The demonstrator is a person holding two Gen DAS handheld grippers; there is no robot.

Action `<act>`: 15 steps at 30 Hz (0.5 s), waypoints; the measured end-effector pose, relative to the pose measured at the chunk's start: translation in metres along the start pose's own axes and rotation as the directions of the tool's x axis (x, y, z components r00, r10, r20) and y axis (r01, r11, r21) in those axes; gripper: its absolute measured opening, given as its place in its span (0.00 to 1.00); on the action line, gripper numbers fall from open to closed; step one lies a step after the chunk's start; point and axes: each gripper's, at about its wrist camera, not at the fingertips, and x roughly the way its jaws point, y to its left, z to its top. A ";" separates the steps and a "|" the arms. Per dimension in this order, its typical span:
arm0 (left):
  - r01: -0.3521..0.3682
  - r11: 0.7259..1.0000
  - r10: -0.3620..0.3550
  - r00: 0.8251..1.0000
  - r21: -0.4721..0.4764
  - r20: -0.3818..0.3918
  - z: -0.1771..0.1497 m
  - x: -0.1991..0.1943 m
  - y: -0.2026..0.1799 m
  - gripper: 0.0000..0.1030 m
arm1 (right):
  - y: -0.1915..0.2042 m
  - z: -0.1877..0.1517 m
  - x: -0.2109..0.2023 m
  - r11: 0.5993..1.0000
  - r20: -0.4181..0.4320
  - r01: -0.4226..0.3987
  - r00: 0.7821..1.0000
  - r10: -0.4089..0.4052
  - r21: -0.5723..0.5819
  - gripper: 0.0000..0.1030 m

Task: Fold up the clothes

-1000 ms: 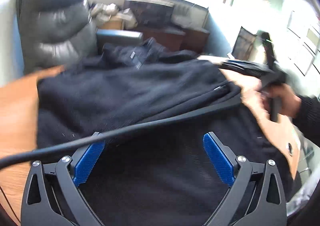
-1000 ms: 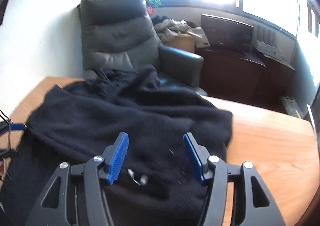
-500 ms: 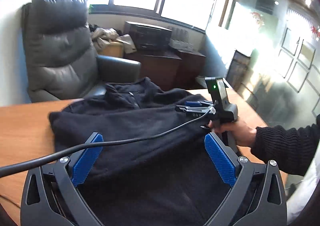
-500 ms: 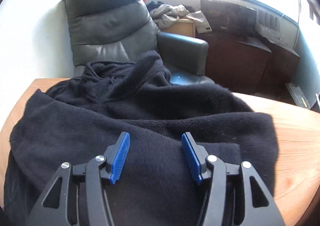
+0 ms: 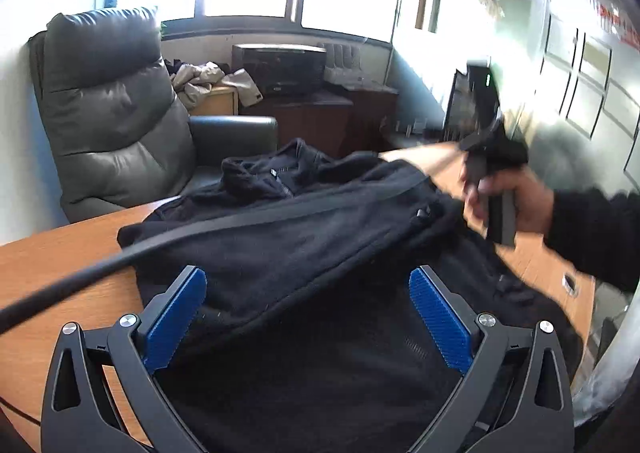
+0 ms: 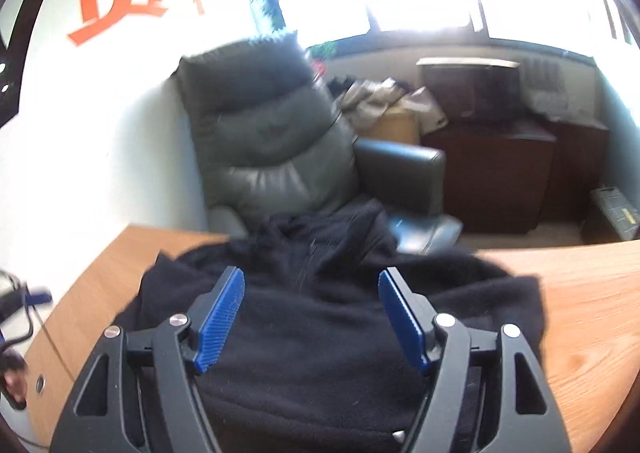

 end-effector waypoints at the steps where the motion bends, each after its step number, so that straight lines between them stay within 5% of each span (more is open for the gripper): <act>1: -0.008 0.998 0.010 0.999 0.054 -0.038 -0.008 0.005 -0.005 1.00 | -0.007 0.012 -0.015 0.999 0.037 0.018 0.999 -0.019 0.032 0.72; 3: -0.023 0.983 0.042 0.994 0.180 -0.105 -0.024 0.017 -0.019 1.00 | -0.011 0.039 -0.035 0.997 0.081 0.063 0.995 -0.066 0.040 0.72; 5: 0.038 0.944 0.017 0.987 0.328 -0.162 -0.038 0.025 -0.041 1.00 | -0.001 0.071 -0.048 0.986 0.102 0.166 0.982 -0.162 -0.033 0.77; 9: 0.296 0.801 -0.197 0.951 0.521 -0.237 -0.046 0.009 -0.091 0.97 | 0.000 0.127 -0.040 0.923 0.052 0.371 0.928 -0.368 -0.099 0.82; 12: 0.468 0.760 -0.424 0.883 0.451 -0.201 -0.026 -0.023 -0.091 0.96 | -0.008 0.131 -0.014 0.899 0.006 0.406 0.912 -0.411 -0.163 0.82; 15: 0.588 0.752 -0.602 0.797 0.297 -0.055 0.003 -0.047 -0.062 0.96 | -0.007 0.108 0.010 0.884 -0.028 0.394 0.910 -0.414 -0.253 0.82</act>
